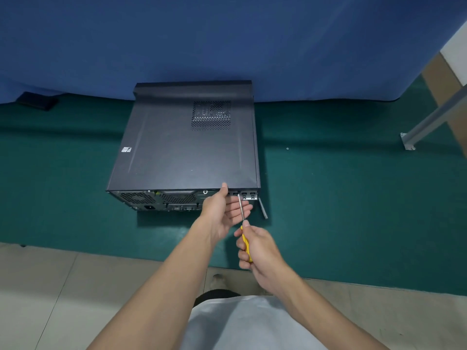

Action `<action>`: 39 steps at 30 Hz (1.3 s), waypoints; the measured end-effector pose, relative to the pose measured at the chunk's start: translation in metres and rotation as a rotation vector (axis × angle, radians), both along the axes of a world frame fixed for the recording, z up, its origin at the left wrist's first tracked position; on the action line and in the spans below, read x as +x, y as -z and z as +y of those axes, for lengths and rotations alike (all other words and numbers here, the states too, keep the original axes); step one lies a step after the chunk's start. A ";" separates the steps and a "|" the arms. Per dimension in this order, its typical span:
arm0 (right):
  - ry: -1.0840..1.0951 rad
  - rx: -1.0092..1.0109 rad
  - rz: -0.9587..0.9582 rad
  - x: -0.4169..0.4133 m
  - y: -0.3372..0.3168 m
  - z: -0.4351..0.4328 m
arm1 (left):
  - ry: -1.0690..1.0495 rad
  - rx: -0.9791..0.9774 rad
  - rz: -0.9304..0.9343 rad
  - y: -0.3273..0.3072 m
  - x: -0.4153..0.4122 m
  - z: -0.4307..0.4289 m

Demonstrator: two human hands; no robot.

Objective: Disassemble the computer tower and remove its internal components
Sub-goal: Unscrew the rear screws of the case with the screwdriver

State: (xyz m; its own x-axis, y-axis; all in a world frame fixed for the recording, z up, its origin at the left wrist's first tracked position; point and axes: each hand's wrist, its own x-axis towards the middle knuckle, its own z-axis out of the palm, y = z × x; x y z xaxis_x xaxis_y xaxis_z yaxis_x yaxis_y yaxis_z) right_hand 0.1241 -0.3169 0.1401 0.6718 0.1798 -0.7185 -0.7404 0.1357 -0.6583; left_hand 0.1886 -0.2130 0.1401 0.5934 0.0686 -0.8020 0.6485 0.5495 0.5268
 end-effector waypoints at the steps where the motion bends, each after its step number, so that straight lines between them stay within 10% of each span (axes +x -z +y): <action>1: 0.014 0.012 0.018 0.000 0.000 0.001 | 0.003 -0.036 -0.007 -0.001 0.001 0.001; 22: 0.200 0.229 0.132 0.008 0.014 0.007 | 0.079 -0.051 -0.041 0.004 0.009 0.009; 39: 0.305 0.800 0.376 0.014 0.027 -0.001 | 0.089 -0.054 -0.042 0.004 0.011 0.013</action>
State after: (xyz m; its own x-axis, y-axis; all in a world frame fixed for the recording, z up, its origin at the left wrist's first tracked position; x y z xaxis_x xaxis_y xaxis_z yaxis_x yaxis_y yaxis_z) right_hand 0.1376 -0.3182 0.1132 0.5199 0.5687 -0.6374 -0.7434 0.6687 -0.0096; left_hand 0.1991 -0.2004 0.1365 0.6284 -0.0280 -0.7774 0.6738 0.5189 0.5260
